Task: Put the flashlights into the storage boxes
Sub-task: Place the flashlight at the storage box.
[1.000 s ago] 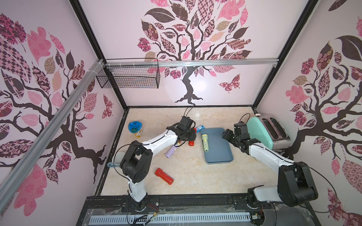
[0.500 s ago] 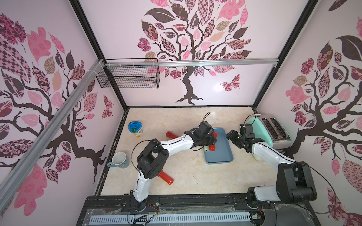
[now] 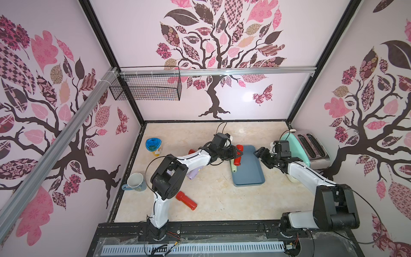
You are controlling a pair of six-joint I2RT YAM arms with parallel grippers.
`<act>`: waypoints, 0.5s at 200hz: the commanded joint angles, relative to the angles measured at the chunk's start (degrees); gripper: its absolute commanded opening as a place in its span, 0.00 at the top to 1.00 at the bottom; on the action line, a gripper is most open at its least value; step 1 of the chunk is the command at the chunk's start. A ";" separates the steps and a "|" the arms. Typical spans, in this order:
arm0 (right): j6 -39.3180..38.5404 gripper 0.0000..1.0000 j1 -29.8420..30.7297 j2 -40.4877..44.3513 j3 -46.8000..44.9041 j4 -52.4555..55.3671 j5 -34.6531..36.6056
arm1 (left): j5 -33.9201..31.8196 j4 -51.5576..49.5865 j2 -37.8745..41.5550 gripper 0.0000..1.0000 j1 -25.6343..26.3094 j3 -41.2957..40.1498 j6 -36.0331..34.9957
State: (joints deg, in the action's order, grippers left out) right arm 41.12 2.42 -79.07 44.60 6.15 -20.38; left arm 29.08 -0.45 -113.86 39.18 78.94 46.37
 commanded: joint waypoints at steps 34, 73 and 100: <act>5.58 0.10 -0.83 -1.62 1.18 -10.85 -17.57 | 7.10 -6.32 2.79 0.91 -0.48 0.67 -11.99; 7.27 0.07 -0.83 -4.76 2.43 -12.84 -23.63 | 10.95 -6.08 -0.27 0.95 -0.47 3.02 -13.47; 12.54 0.12 -0.77 -6.28 1.13 -16.76 -24.33 | 11.48 -3.08 -0.92 0.96 -0.03 3.29 -12.05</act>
State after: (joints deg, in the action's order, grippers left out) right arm 48.77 1.65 -83.40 44.93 -6.26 -41.43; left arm 38.24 -6.28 -113.71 38.72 79.18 35.07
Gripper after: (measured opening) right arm 0.903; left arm 0.359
